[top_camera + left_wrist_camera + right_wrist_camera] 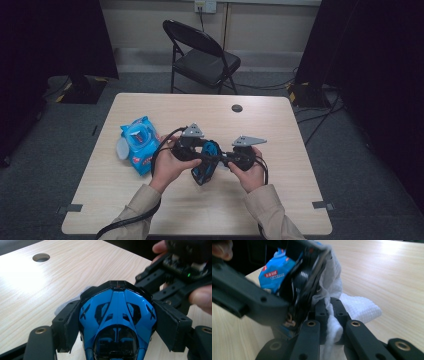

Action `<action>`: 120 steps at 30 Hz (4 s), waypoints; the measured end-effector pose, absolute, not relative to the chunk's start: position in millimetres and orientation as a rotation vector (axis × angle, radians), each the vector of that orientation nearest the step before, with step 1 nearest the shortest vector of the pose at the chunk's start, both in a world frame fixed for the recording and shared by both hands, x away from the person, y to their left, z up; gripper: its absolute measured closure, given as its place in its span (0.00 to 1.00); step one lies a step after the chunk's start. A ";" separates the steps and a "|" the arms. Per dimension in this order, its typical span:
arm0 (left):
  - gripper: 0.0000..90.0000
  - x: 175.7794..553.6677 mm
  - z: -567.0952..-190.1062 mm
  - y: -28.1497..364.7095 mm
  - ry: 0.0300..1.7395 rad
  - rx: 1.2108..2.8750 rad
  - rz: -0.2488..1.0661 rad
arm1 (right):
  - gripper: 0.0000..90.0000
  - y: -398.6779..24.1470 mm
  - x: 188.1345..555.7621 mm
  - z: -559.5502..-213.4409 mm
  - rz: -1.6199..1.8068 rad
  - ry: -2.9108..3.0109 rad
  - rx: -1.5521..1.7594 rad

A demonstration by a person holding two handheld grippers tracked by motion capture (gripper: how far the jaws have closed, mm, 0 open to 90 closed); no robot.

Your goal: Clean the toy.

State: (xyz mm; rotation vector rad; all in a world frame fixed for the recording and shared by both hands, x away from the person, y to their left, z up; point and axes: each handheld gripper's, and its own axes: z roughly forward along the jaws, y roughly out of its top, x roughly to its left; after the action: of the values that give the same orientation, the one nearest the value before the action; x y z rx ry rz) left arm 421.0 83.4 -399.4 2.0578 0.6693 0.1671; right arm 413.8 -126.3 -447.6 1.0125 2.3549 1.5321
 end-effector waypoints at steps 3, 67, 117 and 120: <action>0.29 420.4 -398.1 83.6 0.668 2.055 0.171 | 0.96 -123.7 412.3 -453.5 1.512 2.376 1.011; 0.29 420.4 -401.6 88.7 0.680 2.074 0.189 | 0.96 -137.1 414.1 -423.0 1.559 2.321 0.925; 0.29 421.7 -404.7 101.7 0.725 2.071 0.194 | 0.96 -176.1 411.7 -464.7 1.368 2.347 1.044; 0.29 423.3 -410.3 98.4 0.730 2.083 0.187 | 0.96 -188.5 410.3 -464.8 1.367 2.322 1.067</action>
State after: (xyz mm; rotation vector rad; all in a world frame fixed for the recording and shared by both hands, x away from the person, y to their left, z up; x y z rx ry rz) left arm 423.3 98.4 -410.3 2.0833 0.7305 0.1867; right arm 410.3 -188.5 -464.8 1.0672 2.3218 1.3668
